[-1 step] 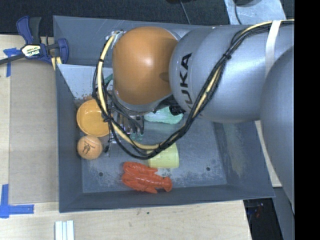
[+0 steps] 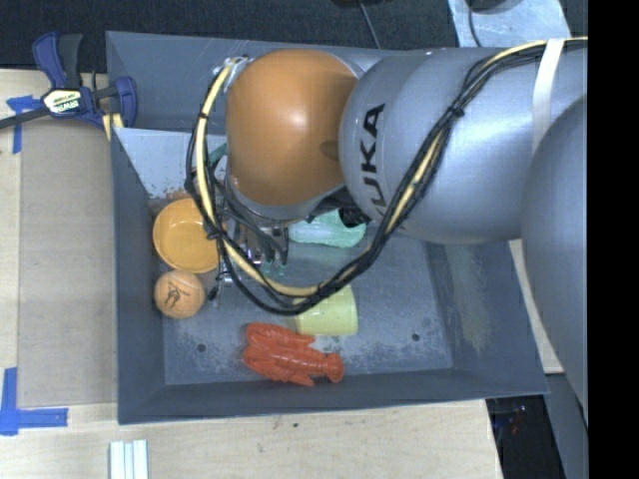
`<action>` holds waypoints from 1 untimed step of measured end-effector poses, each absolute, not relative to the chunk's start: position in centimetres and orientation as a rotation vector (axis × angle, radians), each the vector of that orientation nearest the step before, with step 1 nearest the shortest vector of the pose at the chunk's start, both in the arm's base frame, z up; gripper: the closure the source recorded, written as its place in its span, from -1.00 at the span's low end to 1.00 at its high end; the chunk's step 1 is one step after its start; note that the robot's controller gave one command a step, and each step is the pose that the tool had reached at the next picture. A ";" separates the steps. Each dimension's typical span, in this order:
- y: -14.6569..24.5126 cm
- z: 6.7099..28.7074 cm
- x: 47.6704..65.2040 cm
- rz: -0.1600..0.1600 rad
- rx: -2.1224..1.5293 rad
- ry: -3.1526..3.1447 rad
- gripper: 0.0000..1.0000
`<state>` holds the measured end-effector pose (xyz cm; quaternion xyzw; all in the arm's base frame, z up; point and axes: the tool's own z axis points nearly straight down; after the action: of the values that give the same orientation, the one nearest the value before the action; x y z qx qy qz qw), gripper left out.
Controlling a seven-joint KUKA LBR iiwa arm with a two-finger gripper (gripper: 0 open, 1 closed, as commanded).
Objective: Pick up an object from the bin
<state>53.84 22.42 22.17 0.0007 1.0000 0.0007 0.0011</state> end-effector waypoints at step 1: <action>24.1 7.6 56.9 0.005 0.128 3.134 -1.00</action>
Offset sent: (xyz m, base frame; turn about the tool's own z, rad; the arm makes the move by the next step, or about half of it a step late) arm 0.0188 0.0168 -0.0683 0.1155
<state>56.90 24.11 7.64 0.0408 0.9992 0.0017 0.0027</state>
